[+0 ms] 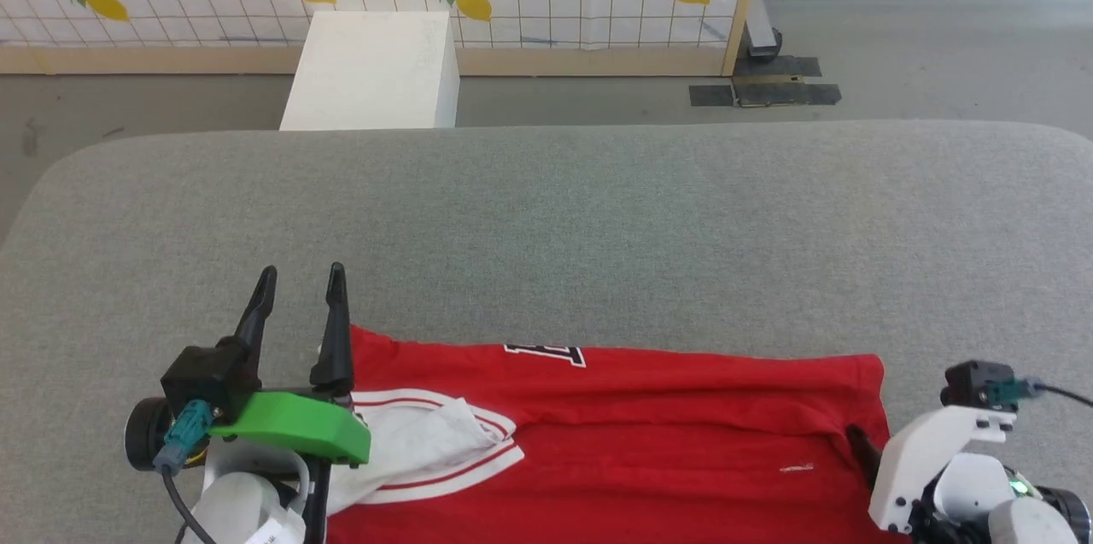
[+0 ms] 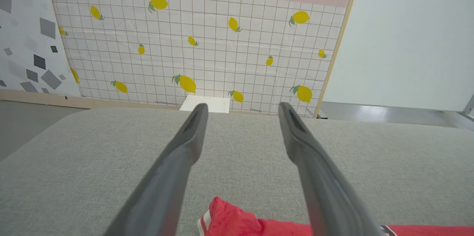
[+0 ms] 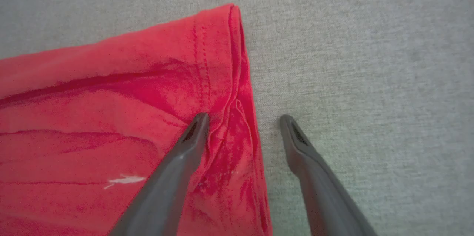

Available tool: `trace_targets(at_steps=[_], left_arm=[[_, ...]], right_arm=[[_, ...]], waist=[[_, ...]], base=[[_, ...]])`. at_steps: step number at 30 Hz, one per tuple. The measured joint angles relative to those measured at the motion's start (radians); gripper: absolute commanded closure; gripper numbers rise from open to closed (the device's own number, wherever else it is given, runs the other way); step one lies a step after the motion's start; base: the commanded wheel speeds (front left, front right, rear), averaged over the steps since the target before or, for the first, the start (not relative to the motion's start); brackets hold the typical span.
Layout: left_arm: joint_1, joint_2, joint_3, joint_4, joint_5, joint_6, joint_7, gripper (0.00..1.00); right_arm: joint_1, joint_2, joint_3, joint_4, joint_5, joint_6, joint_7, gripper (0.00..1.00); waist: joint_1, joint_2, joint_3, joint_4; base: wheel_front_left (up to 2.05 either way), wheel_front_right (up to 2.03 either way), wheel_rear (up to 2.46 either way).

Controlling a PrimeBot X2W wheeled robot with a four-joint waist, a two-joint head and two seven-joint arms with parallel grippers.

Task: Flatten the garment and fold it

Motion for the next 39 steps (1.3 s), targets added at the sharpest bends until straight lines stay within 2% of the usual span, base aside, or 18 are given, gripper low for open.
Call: trace_targets(at_steps=[2, 3, 4, 5, 6, 13, 19, 25, 29, 31, 34, 38, 39], left_arm=[[0.000, -0.009, 0.010, 0.005, 0.002, -0.010, 0.000, 0.00], [0.000, -0.013, 0.013, 0.009, 0.004, -0.014, 0.000, 0.00], [0.000, -0.016, 0.017, 0.013, 0.008, -0.019, 0.000, 0.00], [0.000, -0.019, 0.021, 0.016, 0.012, -0.023, 0.000, 0.00], [0.000, -0.021, 0.025, 0.019, 0.016, -0.027, 0.000, 0.00], [-0.002, -0.036, 0.044, 0.028, 0.044, -0.044, 0.000, 0.00], [-0.003, -0.048, 0.060, 0.028, 0.053, -0.053, 0.000, 0.00], [-0.003, -0.056, 0.065, 0.030, 0.059, -0.063, 0.000, 0.00], [-0.003, -0.060, 0.067, 0.035, 0.062, -0.067, 0.000, 0.00], [-0.002, -0.062, 0.067, 0.038, 0.062, -0.071, 0.000, 0.00], [-0.002, -0.066, 0.071, 0.040, 0.064, -0.074, 0.000, 0.00], [0.004, -0.069, 0.078, 0.040, 0.070, -0.078, 0.000, 0.00], [0.005, -0.069, 0.081, 0.040, 0.070, -0.079, 0.000, 0.00]], right_arm=[[-0.012, -0.003, 0.009, -0.002, -0.001, 0.000, 0.049, 0.00], [-0.014, -0.005, 0.012, -0.004, -0.001, 0.000, 0.068, 0.24], [-0.018, -0.007, 0.017, -0.007, 0.004, 0.000, 0.095, 0.63], [-0.019, -0.010, 0.022, -0.014, 0.007, 0.000, 0.118, 0.75], [-0.019, -0.011, 0.028, -0.025, 0.008, 0.000, 0.136, 1.00], [0.003, 0.003, 0.008, -0.094, -0.008, 0.000, 0.141, 1.00], [0.013, 0.006, -0.150, -0.134, -0.129, 0.000, 0.071, 1.00], [-0.004, 0.004, -0.333, -0.115, -0.275, 0.000, -0.008, 1.00], [-0.015, 0.003, -0.383, -0.109, -0.314, 0.000, -0.024, 1.00], [-0.014, 0.003, -0.376, -0.110, -0.309, 0.000, -0.017, 1.00], [-0.002, 0.003, -0.328, -0.151, -0.251, 0.000, 0.058, 1.00], [0.068, 0.003, -0.197, -0.329, -0.117, 0.000, 0.213, 1.00], [0.093, 0.003, -0.151, -0.407, -0.071, 0.000, 0.259, 1.00]], waist=[[0.0000, 0.0000, 0.004, 0.001], [0.0000, 0.0000, 0.006, 0.001], [0.0000, -0.0001, 0.008, 0.002], [0.0000, 0.0000, 0.009, 0.003], [0.0000, 0.0000, 0.010, 0.003], [0.0000, 0.0000, 0.015, 0.004], [0.0000, 0.0000, 0.018, 0.002], [0.0001, 0.0000, 0.022, 0.003], [0.0001, 0.0000, 0.019, 0.008], [0.0000, 0.0000, 0.015, 0.011], [0.0000, 0.0000, 0.008, 0.016], [0.0000, 0.0000, 0.000, 0.017], [0.0001, 0.0000, 0.000, 0.017]], base=[[0.00, 0.00, 0.00], [0.00, 0.00, 0.00], [0.00, 0.00, 0.00], [0.00, 0.00, 0.00], [0.00, 0.00, 0.00], [0.00, 0.00, 0.00], [0.00, 0.00, 0.00], [0.00, 0.00, 0.00], [0.00, 0.00, 0.00], [0.00, 0.00, 0.00], [0.00, 0.00, 0.00], [0.00, 0.00, 0.00], [0.00, 0.00, 0.00]])
